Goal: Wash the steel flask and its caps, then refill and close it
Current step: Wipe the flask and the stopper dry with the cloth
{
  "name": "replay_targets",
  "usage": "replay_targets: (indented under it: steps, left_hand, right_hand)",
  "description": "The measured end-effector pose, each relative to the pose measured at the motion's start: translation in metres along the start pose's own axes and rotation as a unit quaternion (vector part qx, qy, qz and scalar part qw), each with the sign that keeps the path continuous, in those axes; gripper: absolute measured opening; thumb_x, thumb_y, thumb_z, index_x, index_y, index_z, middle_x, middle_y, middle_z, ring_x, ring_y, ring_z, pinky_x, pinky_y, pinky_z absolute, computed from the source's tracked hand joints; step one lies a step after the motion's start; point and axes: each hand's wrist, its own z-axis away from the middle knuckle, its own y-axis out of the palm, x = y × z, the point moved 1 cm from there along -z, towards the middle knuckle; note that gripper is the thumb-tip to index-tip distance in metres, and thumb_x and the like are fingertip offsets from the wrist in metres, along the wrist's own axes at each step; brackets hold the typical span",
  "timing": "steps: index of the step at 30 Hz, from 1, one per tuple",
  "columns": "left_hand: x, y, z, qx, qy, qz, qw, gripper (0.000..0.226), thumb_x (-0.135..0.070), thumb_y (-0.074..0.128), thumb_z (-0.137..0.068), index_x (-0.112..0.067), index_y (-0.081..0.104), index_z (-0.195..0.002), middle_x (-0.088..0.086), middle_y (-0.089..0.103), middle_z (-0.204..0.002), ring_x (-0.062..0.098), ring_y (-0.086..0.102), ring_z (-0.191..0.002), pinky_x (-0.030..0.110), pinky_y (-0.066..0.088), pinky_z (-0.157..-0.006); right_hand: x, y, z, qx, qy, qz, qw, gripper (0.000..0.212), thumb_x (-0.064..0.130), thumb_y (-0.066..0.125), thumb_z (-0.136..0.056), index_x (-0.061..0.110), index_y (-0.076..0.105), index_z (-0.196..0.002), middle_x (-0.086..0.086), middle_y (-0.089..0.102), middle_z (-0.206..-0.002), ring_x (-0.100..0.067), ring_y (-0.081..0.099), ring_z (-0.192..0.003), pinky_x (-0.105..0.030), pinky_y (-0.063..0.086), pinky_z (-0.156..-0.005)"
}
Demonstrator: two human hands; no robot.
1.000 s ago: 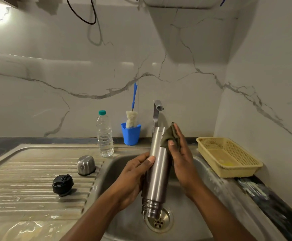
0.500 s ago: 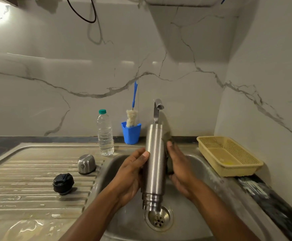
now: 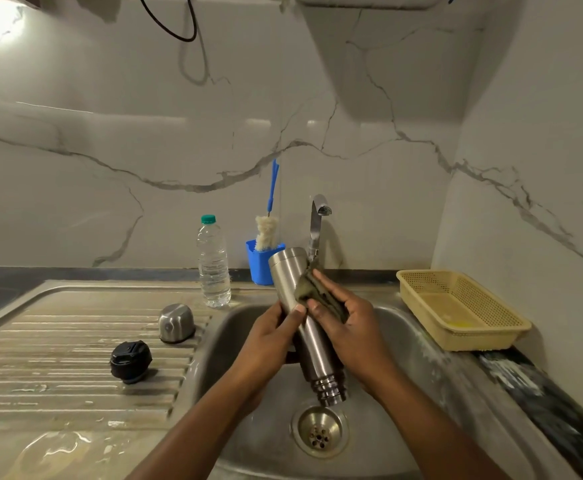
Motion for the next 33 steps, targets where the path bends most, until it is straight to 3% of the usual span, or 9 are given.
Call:
replay_targets:
  steps: [8,13,16,18,20,23,27,31,33]
  left_hand:
    - [-0.003,-0.015,-0.006,-0.088,-0.027,0.123,0.988,0.035,-0.033,0.059,-0.105,-0.007,0.066,-0.127,0.017,0.079,-0.109,0.035,0.077,-0.102,0.055,0.06,-0.094]
    - [-0.006,-0.035,-0.014,-0.164,-0.026,0.224,0.96,0.043,-0.033,0.062,-0.103,-0.001,0.063,-0.132,0.021,0.077,-0.113,0.033,0.078,-0.098,0.044,0.063,-0.076]
    - [-0.01,-0.038,-0.015,-0.173,-0.015,0.293,0.94,0.043,-0.031,0.061,-0.103,0.0,0.059,-0.134,0.022,0.074,-0.119,0.032,0.076,-0.104,0.041,0.065,-0.073]
    - [-0.013,-0.038,-0.014,-0.16,-0.004,0.331,0.93,0.042,-0.03,0.06,-0.104,-0.001,0.057,-0.135,0.023,0.07,-0.125,0.035,0.073,-0.115,0.042,0.066,-0.077]
    - [-0.013,-0.035,-0.013,-0.142,0.001,0.338,0.93,0.039,-0.031,0.058,-0.105,-0.003,0.058,-0.132,0.022,0.07,-0.126,0.035,0.072,-0.117,0.043,0.066,-0.082]
    - [-0.011,-0.035,-0.013,-0.123,-0.007,0.331,0.936,0.036,-0.032,0.056,-0.105,-0.006,0.058,-0.131,0.022,0.069,-0.125,0.034,0.074,-0.114,0.044,0.066,-0.083]
    - [-0.006,-0.036,-0.016,-0.117,-0.051,0.283,0.95,0.045,-0.038,0.059,-0.103,-0.008,0.057,-0.136,0.02,0.073,-0.125,0.032,0.074,-0.114,0.042,0.063,-0.086]
    - [0.002,-0.025,-0.017,-0.105,-0.066,0.189,0.974,0.049,-0.047,0.06,-0.102,-0.013,0.059,-0.138,0.018,0.075,-0.122,0.037,0.072,-0.115,0.056,0.058,-0.101]
    - [0.002,-0.018,-0.015,-0.1,-0.062,0.169,0.979,0.042,-0.043,0.059,-0.105,-0.014,0.058,-0.134,0.018,0.075,-0.12,0.037,0.073,-0.112,0.057,0.058,-0.1]
  right_hand:
    - [0.0,0.004,0.006,0.064,0.025,0.041,0.997,0.051,0.029,0.068,-0.1,0.041,0.053,-0.147,0.018,0.07,-0.126,0.002,0.069,-0.109,-0.021,0.058,-0.088]
    - [-0.003,0.006,0.009,0.144,0.065,0.01,0.987,0.055,0.027,0.069,-0.1,0.036,0.052,-0.151,0.016,0.07,-0.132,0.0,0.065,-0.121,-0.022,0.054,-0.098]
    - [0.0,0.002,0.01,0.141,0.147,-0.079,0.976,0.04,0.044,0.066,-0.097,0.03,0.066,-0.134,0.0,0.076,-0.122,-0.019,0.071,-0.115,-0.038,0.057,-0.1]
    - [-0.001,0.001,0.011,0.166,0.23,-0.199,0.938,0.044,0.046,0.061,-0.101,0.018,0.066,-0.134,-0.017,0.074,-0.123,-0.036,0.07,-0.116,-0.051,0.054,-0.105]
    - [-0.001,-0.001,0.011,0.184,0.276,-0.284,0.9,0.049,0.044,0.058,-0.104,0.009,0.062,-0.138,-0.028,0.069,-0.127,-0.043,0.067,-0.114,-0.052,0.055,-0.101]
    - [-0.003,-0.002,0.009,0.186,0.283,-0.323,0.884,0.05,0.038,0.06,-0.104,0.003,0.059,-0.14,-0.031,0.065,-0.132,-0.045,0.063,-0.118,-0.05,0.058,-0.097]
    - [-0.006,-0.007,0.003,0.163,0.238,-0.329,0.9,0.044,0.019,0.068,-0.097,0.005,0.061,-0.139,-0.025,0.067,-0.134,-0.04,0.066,-0.122,-0.053,0.059,-0.096]
    - [-0.004,0.0,0.006,0.123,0.192,-0.24,0.944,0.049,0.011,0.07,-0.095,0.024,0.061,-0.141,-0.007,0.073,-0.129,-0.027,0.069,-0.121,-0.05,0.054,-0.106]
    - [-0.005,0.007,0.009,0.105,0.172,-0.21,0.957,0.056,0.014,0.07,-0.096,0.034,0.055,-0.146,0.0,0.073,-0.129,-0.021,0.07,-0.12,-0.049,0.054,-0.106]
